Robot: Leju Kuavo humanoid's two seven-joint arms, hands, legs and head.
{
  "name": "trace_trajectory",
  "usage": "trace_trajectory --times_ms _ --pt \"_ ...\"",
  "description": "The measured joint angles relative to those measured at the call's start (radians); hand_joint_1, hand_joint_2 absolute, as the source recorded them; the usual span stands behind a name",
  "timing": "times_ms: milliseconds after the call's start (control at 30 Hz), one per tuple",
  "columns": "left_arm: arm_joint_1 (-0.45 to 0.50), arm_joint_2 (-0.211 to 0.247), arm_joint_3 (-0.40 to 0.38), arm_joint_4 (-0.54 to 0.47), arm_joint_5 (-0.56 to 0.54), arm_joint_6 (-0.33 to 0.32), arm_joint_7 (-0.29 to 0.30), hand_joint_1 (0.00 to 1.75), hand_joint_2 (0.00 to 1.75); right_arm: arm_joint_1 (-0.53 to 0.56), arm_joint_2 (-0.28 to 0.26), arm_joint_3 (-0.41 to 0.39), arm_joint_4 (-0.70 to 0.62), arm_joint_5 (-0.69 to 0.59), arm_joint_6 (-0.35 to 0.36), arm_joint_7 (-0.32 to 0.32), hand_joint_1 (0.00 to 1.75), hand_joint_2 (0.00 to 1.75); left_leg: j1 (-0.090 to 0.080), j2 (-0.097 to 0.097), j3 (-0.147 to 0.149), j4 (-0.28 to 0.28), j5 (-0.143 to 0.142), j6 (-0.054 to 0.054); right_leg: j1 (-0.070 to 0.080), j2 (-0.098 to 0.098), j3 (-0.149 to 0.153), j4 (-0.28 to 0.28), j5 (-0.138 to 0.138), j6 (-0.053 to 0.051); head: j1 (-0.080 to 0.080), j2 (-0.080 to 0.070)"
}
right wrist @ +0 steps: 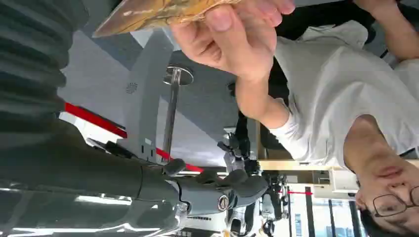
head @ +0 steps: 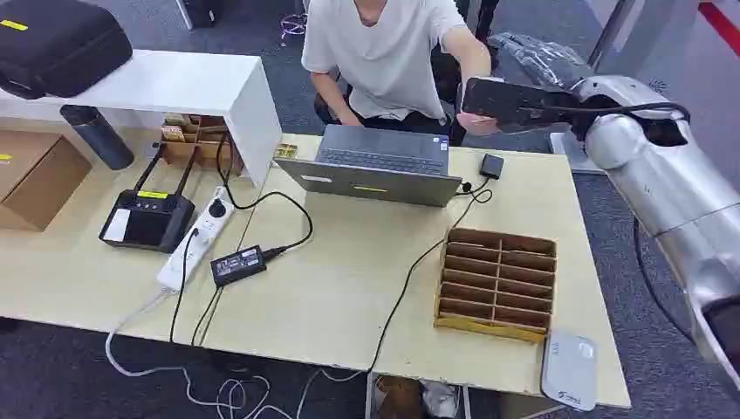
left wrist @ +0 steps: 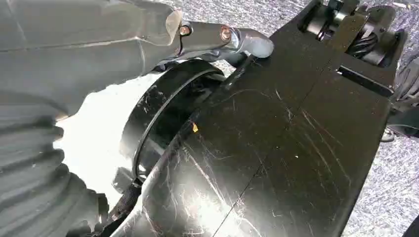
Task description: Pass the card to the sensor for recognition and then transmit it.
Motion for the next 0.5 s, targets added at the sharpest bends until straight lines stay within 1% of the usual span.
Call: trace_trajectory --times_ms 67,100,133,200,300,333,367,433,467,500 --pt "0.0 0.0 0.001 0.0 0.0 0.0 0.0 0.0 1.75 0.006 0.001 0.0 0.0 0.002 0.0 -0.003 0.0 1.75 0.0 0.0 0.0 0.0 0.0 0.0 0.0 0.0 0.0 0.0 0.0 0.0 0.0 0.0" --pt "0.0 0.0 0.001 0.0 0.0 0.0 0.0 0.0 1.75 0.01 0.002 0.001 0.0 0.002 0.0 -0.003 0.68 1.75 0.0 0.0 0.0 0.0 0.0 0.0 0.0 0.0 0.0 0.0 0.0 0.0 0.0 0.0" --pt "0.0 0.0 0.001 0.0 0.0 0.0 0.0 0.0 1.75 0.012 0.002 0.001 0.0 0.002 0.0 -0.003 1.75 1.75 0.0 0.0 0.0 0.0 0.0 0.0 0.0 0.0 0.0 0.0 0.0 0.0 0.0 0.0" --pt "0.0 -0.001 0.001 0.0 0.0 0.0 -0.011 0.0 1.75 0.016 0.003 0.001 0.0 0.004 -0.003 -0.003 1.75 1.75 0.0 0.0 0.0 0.0 0.0 0.0 0.0 0.0 0.0 0.0 0.0 0.0 0.0 0.0" --pt "0.002 -0.004 -0.005 0.0 -0.02 0.028 -0.106 0.0 1.75 0.022 0.003 0.001 0.0 0.013 -0.01 -0.007 1.75 1.75 0.0 0.0 0.0 0.0 0.0 0.0 0.0 0.001 -0.001 0.0 0.0 0.0 0.0 0.0" --pt "0.001 -0.006 -0.006 0.0 -0.034 0.019 -0.113 0.0 1.75 0.024 0.003 0.001 0.0 0.014 -0.01 -0.007 1.75 1.75 -0.001 -0.001 0.0 0.0 0.0 0.0 0.0 0.001 -0.001 0.0 0.0 0.0 0.0 0.0" --pt "-0.003 -0.008 -0.005 0.0 -0.049 0.005 -0.104 0.0 0.0 0.026 0.003 0.001 0.0 0.016 -0.01 -0.008 1.75 1.75 -0.001 -0.001 0.0 0.0 0.0 0.0 0.0 0.0 -0.001 0.0 0.0 0.0 0.0 0.0" --pt "-0.006 -0.011 0.003 0.0 -0.101 -0.019 -0.091 0.0 0.0 0.028 0.007 0.001 0.0 0.019 -0.01 -0.008 1.75 1.75 0.0 -0.001 0.0 0.0 0.0 0.0 0.0 0.0 -0.001 0.0 0.0 0.0 0.0 0.0" --pt "-0.006 -0.011 0.012 0.0 -0.141 -0.031 -0.089 0.0 1.75 0.028 0.01 0.001 0.0 0.021 -0.01 -0.008 1.75 1.75 0.0 -0.001 0.0 0.0 0.0 0.0 0.0 0.001 -0.001 0.0 0.0 0.0 0.0 0.0" --pt "-0.006 -0.012 0.022 0.0 -0.169 -0.042 -0.092 0.0 1.75 0.028 0.01 0.001 0.0 0.021 -0.01 -0.008 1.75 1.75 0.0 -0.001 0.0 0.0 0.0 0.0 0.0 0.001 -0.001 0.0 0.0 0.0 0.0 0.0"
